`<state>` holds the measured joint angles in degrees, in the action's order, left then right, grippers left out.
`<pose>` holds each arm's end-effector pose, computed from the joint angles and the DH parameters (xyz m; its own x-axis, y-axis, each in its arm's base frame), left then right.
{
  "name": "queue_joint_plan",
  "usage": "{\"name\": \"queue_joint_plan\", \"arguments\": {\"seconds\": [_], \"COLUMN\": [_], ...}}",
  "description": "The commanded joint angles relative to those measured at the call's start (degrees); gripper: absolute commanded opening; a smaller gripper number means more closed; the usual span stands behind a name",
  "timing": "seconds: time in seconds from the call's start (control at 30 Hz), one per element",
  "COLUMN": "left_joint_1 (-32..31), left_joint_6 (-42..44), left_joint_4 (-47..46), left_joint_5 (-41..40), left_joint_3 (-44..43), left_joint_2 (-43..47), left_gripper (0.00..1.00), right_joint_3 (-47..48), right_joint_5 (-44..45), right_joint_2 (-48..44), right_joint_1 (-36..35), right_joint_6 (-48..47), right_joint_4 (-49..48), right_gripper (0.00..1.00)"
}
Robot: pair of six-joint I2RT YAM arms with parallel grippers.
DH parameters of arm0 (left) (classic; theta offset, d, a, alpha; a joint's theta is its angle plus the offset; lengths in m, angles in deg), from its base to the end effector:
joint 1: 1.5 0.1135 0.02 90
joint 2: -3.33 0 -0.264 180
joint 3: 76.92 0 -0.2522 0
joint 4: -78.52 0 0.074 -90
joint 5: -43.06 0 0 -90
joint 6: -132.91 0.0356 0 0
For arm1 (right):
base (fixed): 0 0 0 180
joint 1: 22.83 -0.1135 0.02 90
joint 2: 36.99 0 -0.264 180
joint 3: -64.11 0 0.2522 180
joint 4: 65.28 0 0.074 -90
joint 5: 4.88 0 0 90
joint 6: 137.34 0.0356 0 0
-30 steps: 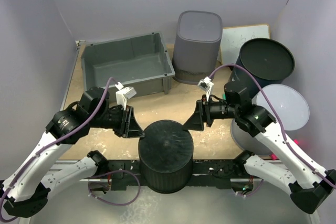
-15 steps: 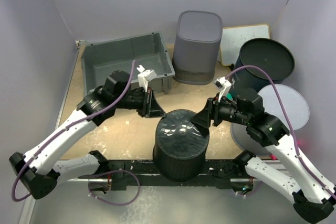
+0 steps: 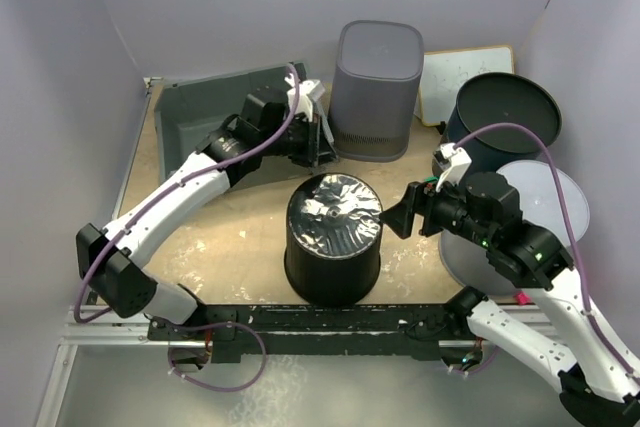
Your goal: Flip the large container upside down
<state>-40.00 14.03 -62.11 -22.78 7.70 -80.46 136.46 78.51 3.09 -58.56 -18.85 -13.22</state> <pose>0.2513 -0.2185 0.3770 -0.7306 0.0181 -0.6826 0.5693 0.5680 -0.5943 0.1065 0.0817 0.3811 -0.5602 0.1807 -0.8084 -0.4560 0.7474 0.4831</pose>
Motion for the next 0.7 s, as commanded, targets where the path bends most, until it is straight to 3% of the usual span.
{"name": "queue_joint_plan", "arguments": {"seconds": [0.0, 0.17, 0.43, 0.53, 0.67], "left_joint_1": [2.0, 2.0, 2.0, 2.0, 1.9], "left_joint_6": [2.2, 2.4, -4.9, -8.2, -13.6], "left_joint_4": [5.2, 16.1, 31.2, 32.0, 23.5], "left_joint_5": [-11.4, -18.0, -24.2, -19.0, -8.1], "left_joint_3": [-4.1, -2.1, 11.3, 17.6, 27.0], "left_joint_2": [6.2, 16.1, 31.3, 35.7, 37.1], "left_gripper": [0.18, 0.25, 0.21, 0.19, 0.21], "right_joint_3": [3.7, 1.8, 1.8, 2.8, 6.6], "right_joint_5": [0.5, -5.3, -2.9, -2.1, -2.6], "right_joint_2": [-2.2, -2.6, -1.1, -1.1, 1.0], "right_joint_1": [-0.4, -0.4, -0.4, -0.4, -0.4], "right_joint_6": [-3.8, -4.6, -5.4, -6.4, -8.4], "right_joint_4": [0.5, -4.4, -6.4, -6.6, -5.3], "right_gripper": [0.84, 0.85, 0.86, 0.87, 0.88]}}
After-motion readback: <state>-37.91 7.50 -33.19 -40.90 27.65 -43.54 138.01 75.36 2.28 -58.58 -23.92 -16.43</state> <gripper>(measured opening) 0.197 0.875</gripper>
